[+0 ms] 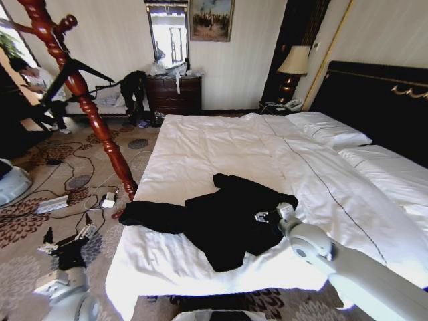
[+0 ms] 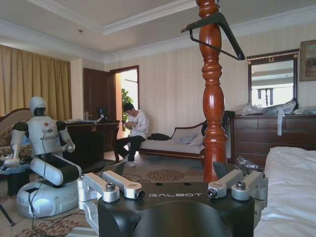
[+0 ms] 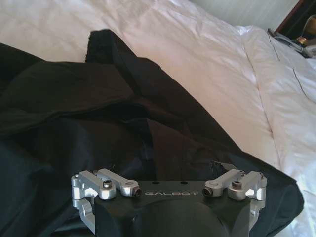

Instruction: Pick up the clothes from the bed and hang them on the clothes hanger.

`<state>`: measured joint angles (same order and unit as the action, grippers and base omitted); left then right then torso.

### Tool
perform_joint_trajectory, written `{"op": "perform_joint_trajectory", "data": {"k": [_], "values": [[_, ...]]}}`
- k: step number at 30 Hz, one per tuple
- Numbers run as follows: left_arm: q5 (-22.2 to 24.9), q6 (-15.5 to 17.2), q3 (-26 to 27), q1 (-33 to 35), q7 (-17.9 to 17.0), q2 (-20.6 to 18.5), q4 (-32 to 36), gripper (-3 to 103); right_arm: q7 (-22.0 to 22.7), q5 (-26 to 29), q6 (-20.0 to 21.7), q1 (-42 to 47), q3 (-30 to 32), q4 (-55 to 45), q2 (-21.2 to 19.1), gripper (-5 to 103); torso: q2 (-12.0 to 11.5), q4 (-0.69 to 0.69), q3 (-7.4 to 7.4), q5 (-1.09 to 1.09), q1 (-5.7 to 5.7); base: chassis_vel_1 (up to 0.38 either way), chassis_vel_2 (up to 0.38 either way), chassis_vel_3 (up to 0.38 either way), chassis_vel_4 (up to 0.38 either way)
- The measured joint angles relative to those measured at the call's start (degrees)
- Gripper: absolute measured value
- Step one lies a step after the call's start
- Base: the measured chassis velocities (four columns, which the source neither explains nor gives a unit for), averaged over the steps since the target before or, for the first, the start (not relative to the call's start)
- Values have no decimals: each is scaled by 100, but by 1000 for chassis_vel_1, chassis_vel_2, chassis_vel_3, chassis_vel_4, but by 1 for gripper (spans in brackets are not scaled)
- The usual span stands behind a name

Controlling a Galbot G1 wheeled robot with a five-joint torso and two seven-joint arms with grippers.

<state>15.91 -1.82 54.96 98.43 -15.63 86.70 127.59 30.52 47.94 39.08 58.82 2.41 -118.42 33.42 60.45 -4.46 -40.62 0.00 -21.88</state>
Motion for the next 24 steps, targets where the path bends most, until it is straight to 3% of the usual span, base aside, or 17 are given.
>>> {"op": "perform_joint_trajectory", "data": {"k": [4,9,11,13,15,18,20,24], "values": [[44,22,24,-60,-17,-22,-73,100,-39,-126,-142,-312,-241,324,169,100,0,-1,0,-1,0,0,0,0,0],[34,49,-2,-113,-29,-18,-133,100,16,-150,-19,-843,-698,781,402,101,0,0,0,0,0,0,0,0,0],[9,59,-25,-123,-31,-9,-140,100,175,-68,202,-1081,-891,941,514,91,0,0,0,0,0,0,0,0,0],[3,63,-30,-126,-31,-9,-140,100,226,-37,256,-1153,-943,981,546,91,0,0,0,0,0,0,0,0,0],[1,83,-30,-129,-32,-28,-140,100,303,29,293,-1309,-1038,1028,580,75,0,-1,0,0,0,0,0,0,0],[5,88,-20,-129,-36,-44,-140,100,317,78,293,-1374,-1048,1028,580,75,0,-1,0,0,0,0,0,0,0],[18,95,-3,-137,-44,-66,-161,100,362,275,293,-1606,-1056,985,579,59,0,-1,0,0,0,0,0,0,0],[21,104,-11,-154,-48,-69,-186,100,464,493,314,-1888,-1106,973,581,47,0,0,0,-1,0,0,0,0,0]]}}
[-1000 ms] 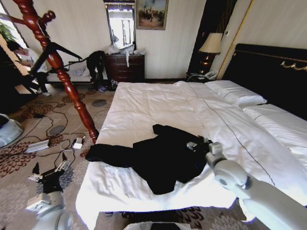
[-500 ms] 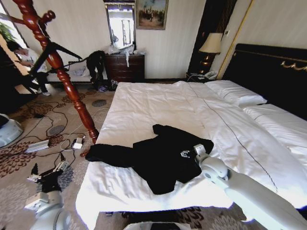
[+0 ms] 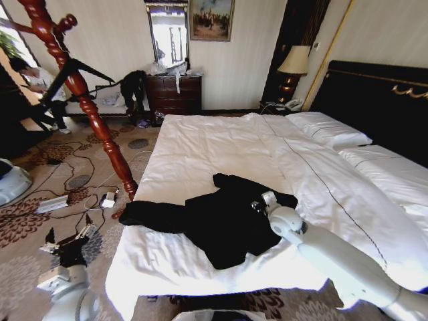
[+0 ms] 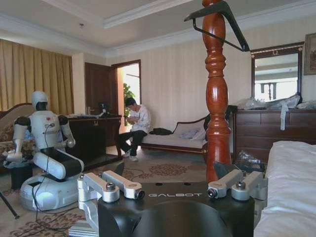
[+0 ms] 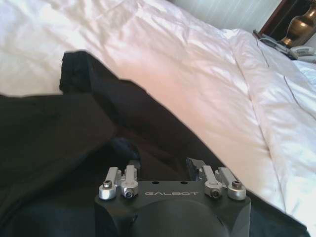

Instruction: Pick up the clothes from the bed and hang them on the clothes hanger.

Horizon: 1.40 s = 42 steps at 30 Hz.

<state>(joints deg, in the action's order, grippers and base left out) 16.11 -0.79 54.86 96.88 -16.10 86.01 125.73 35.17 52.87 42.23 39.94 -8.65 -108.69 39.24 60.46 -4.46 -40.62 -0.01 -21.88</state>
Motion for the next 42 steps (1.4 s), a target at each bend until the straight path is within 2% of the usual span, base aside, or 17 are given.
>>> {"op": "perform_joint_trajectory", "data": {"k": [1,2,5,7,11,13,14,22,25,27,30,31,32,35,36,40,42], "values": [[0,2,-4,-5,0,0,0,100,4,18,2,-51,-12,14,1,52,0,0,0,0,0,0,0,0,0],[0,2,-4,-5,0,0,0,100,4,18,2,-51,-12,14,1,52,0,0,0,0,0,0,0,0,0],[0,13,-12,-17,-1,-4,0,100,18,56,5,-154,-58,92,15,69,-1,0,0,0,0,0,0,0,0],[2,14,-9,-17,-2,-8,0,100,23,57,5,-155,-70,103,13,69,0,0,0,0,0,0,0,0,0],[11,15,5,-16,-11,-19,-11,100,35,13,5,-103,-125,172,-1,90,0,-1,0,1,0,0,0,0,0],[11,15,5,-18,-12,-18,-12,100,35,3,5,-96,-125,184,0,90,0,-1,0,1,0,0,0,0,0],[8,15,-7,-24,-12,-6,-14,100,35,-28,5,-67,-124,217,3,98,0,-1,0,1,0,0,0,0,0],[-24,15,-48,-54,-13,39,-22,100,-65,-137,2,140,-36,134,-106,101,0,-1,0,1,0,0,0,0,0],[-29,15,-52,-63,-13,48,-23,100,-246,-340,2,168,-37,156,-130,96,0,0,0,1,0,0,0,0,0],[-31,17,-55,-71,-14,56,-24,100,-699,-772,1,198,18,256,-155,87,-1,-1,0,1,0,0,0,0,0],[-31,19,-54,-77,-15,57,-31,100,-915,-1026,0,198,57,333,-168,82,0,-1,0,1,0,0,0,0,0],[-31,20,-51,-82,-16,57,-41,100,-1098,-1191,-1,206,95,373,-191,72,0,0,0,2,0,0,0,0,0],[-31,21,-49,-86,-17,57,-47,100,-1240,-1303,-1,222,135,390,-216,72,0,1,0,1,0,0,0,0,0],[-29,27,-48,-106,-22,66,-71,100,-1735,-1631,-3,369,287,404,-327,55,0,-1,0,1,0,0,0,0,0],[-29,27,-48,-106,-22,66,-71,100,-1735,-1631,-3,369,287,404,-327,55,0,-1,0,1,0,0,0,0,0],[-29,43,-64,-128,-26,86,-77,100,-2198,-1909,-5,611,511,390,-418,44,0,0,0,0,0,0,0,0,0],[-31,51,-75,-137,-29,90,-77,100,-2432,-2049,-6,796,670,365,-488,33,0,0,0,2,0,0,0,0,0]]}}
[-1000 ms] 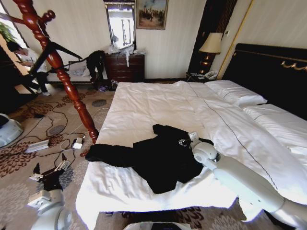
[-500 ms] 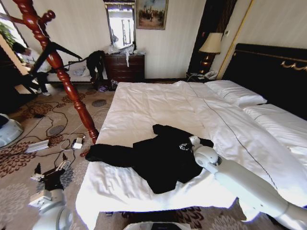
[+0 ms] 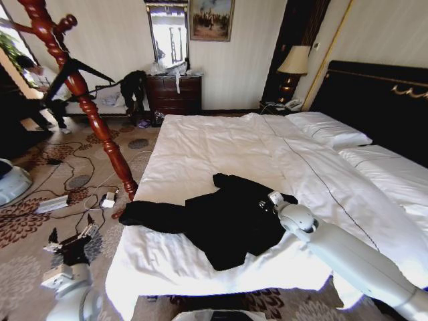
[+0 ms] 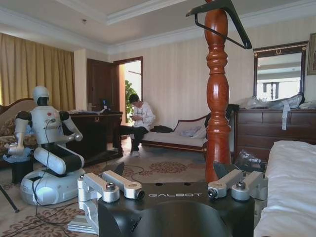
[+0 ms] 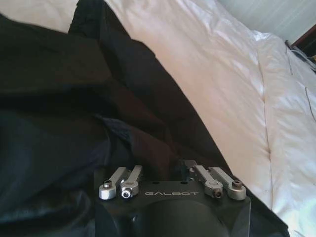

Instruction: Pick up the clothes from the bed and hang them on the clothes hanger.

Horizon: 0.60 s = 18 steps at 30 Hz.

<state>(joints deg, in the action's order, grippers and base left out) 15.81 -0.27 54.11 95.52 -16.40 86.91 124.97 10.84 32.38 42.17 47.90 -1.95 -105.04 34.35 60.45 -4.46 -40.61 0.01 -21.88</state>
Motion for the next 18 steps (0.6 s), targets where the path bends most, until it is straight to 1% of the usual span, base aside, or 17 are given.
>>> {"op": "perform_joint_trajectory", "data": {"k": [2,3,4,5,7,8,9,10,11,13,14,15,16,17,18], "values": [[-1,14,-4,-9,-8,1,0,100,-155,-94,-1,150,136,-27,-67,22,0,0,0,0,0,0,0,0,0],[-1,14,-4,-9,-8,1,0,100,-155,-94,-1,150,136,-27,-67,22,0,0,0,0,0,0,0,0,0],[-1,20,-6,-13,-13,1,0,100,-198,-119,-1,214,201,-36,-105,18,0,-1,0,0,0,0,0,0,0],[-1,23,-8,-15,-17,1,0,100,-215,-129,-2,246,240,-41,-122,18,0,-1,0,-1,0,0,0,0,0],[0,46,-26,-19,-35,3,10,100,-211,-127,-3,368,450,-77,-146,7,0,0,0,-1,0,0,0,0,0],[0,46,-26,-19,-35,3,10,100,-211,-127,-3,368,450,-77,-146,7,0,0,0,-1,0,0,0,0,0],[2,56,-35,-18,-40,4,20,100,-172,-101,-9,396,524,-93,-142,2,0,0,0,0,0,0,0,0,0],[9,64,-45,-16,-44,4,33,100,-126,-65,-34,411,592,-111,-132,2,0,-1,0,-1,0,0,0,0,0],[76,98,-77,4,-59,-12,68,100,19,59,-226,421,731,-151,-94,1,0,-1,0,-1,0,0,0,0,0],[339,179,-155,61,-73,-87,189,100,243,447,-666,387,909,-231,-29,1,0,0,0,-1,0,0,0,0,0],[339,179,-155,61,-73,-87,189,100,243,447,-666,387,909,-231,-29,1,0,0,0,-1,0,0,0,0,0],[414,194,-175,79,-73,-112,226,100,307,597,-782,367,949,-265,-11,1,0,0,0,-1,0,0,0,0,0],[719,216,-250,169,-48,-235,395,100,541,1294,-1479,242,1089,-426,94,1,0,-1,0,-1,0,0,0,0,0],[803,216,-269,202,-30,-272,445,100,572,1483,-1736,192,1118,-473,127,1,0,-1,0,0,0,0,0,0,0],[803,216,-269,202,-30,-272,445,100,572,1483,-1736,192,1118,-473,127,1,0,-1,0,0,0,0,0,0,0]]}}
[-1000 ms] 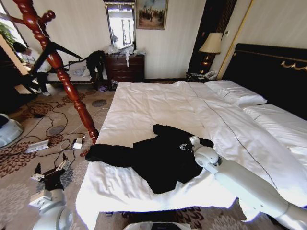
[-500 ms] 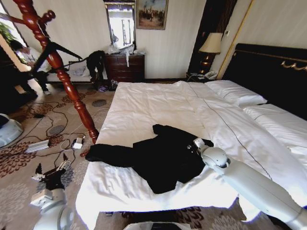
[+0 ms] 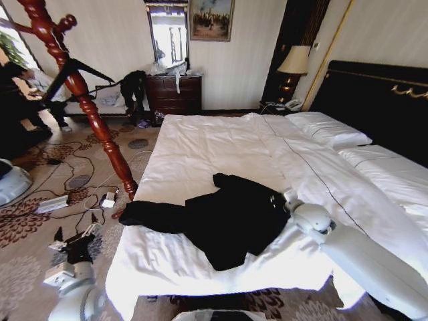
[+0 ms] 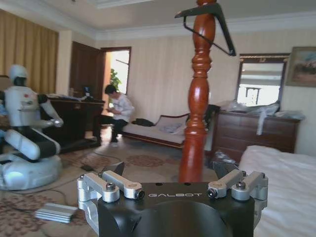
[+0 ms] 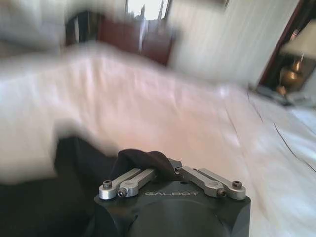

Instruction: Pick up the clothes from the bed and hang them on the clothes hanger.

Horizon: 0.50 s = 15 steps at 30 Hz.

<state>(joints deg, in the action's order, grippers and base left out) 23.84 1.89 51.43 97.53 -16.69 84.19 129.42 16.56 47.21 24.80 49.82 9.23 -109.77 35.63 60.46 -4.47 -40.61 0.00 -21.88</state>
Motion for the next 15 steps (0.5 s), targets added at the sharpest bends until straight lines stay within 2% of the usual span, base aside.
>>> {"op": "perform_joint_trajectory", "data": {"k": [2,3,4,6,8,9,11,15], "values": [[372,-52,-79,160,108,-135,193,100,8,688,-886,-281,74,-233,86,1,0,1,0,0,0,0,0,0,0],[570,-93,-111,226,176,-182,274,100,12,1022,-1131,-466,94,-378,107,1,0,0,0,0,0,0,0,0,0],[570,-93,-111,226,176,-182,274,100,12,1022,-1131,-466,94,-378,107,1,0,0,0,0,0,0,0,0,0],[1149,-159,-204,388,374,-249,474,100,87,1894,-1458,-1045,81,-730,151,1,0,2,0,-1,0,0,0,0,0],[1548,-160,-291,473,493,-260,589,100,120,2301,-1547,-1417,27,-895,169,1,0,2,0,-3,0,0,0,0,0],[1548,-160,-291,473,493,-260,589,100,120,2301,-1547,-1417,27,-895,169,1,0,2,0,-3,0,0,0,0,0],[1906,-151,-446,533,597,-233,688,100,152,2662,-1579,-1859,-69,-1049,182,1,0,1,0,-2,0,0,0,0,0],[2027,-151,-639,556,743,-169,723,100,170,2782,-1566,-2145,-190,-1130,158,1,0,2,0,-2,0,0,0,0,0]]}}
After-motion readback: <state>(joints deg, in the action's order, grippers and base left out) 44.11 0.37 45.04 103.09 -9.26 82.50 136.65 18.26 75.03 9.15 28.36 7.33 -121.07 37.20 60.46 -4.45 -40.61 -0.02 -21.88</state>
